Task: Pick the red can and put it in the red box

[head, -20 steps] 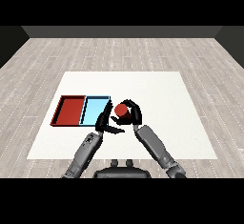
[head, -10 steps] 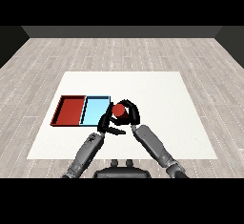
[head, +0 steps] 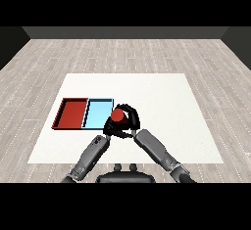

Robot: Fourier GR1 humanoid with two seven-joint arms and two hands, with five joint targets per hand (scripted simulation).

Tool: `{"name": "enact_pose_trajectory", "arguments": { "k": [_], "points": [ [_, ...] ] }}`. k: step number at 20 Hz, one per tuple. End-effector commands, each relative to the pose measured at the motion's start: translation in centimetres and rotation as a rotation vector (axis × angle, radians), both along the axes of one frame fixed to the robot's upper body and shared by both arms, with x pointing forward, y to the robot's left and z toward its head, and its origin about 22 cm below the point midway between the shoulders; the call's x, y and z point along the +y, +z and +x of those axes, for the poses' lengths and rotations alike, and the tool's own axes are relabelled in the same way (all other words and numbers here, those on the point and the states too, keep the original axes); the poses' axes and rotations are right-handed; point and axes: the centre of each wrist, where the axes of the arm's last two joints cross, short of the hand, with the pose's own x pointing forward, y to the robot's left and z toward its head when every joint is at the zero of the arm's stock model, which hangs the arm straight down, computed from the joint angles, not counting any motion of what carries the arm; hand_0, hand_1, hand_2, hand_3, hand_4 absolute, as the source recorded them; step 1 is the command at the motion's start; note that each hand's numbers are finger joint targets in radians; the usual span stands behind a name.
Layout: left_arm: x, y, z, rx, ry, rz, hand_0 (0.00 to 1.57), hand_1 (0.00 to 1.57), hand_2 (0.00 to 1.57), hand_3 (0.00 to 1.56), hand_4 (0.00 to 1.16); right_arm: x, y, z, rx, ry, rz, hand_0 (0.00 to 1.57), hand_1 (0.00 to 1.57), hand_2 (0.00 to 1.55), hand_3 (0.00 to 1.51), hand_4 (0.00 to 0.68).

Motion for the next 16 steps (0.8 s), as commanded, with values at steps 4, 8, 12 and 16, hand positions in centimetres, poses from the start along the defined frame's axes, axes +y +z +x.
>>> {"name": "enact_pose_trajectory", "arguments": {
  "k": [4, 8, 12, 16],
  "points": [
    [1.3, 1.1, 0.2, -0.031, 0.007, 0.004, 0.0, 0.0, 0.0, 0.0, 0.16, -0.2, 0.2, 0.4, 0.002, 0.035, -0.012, 1.48, 1.48, 1.46, 1.37, 0.642],
    [-0.4, 1.9, 1.0, 0.021, 0.162, 0.077, 0.0, 0.0, 0.0, 0.0, 0.6, 1.1, -1.1, -1.3, 0.012, 0.046, -0.017, 1.46, 1.46, 1.45, 1.37, 0.626],
    [-1.3, 1.8, 1.6, 0.088, 0.254, 0.048, 1.57, 1.57, 1.56, 1.49, 0.99, 0.9, 0.3, 0.0, 0.004, 0.031, 0.0, 1.48, 1.48, 1.45, 1.37, 0.632],
    [-2.4, 1.1, 0.0, 0.094, 0.268, 0.101, 1.51, 1.51, 1.47, 1.39, 0.88, 1.7, 0.5, -2.4, 0.031, 0.031, -0.01, 1.55, 1.55, 1.47, 1.38, 0.614]
  ]
}}
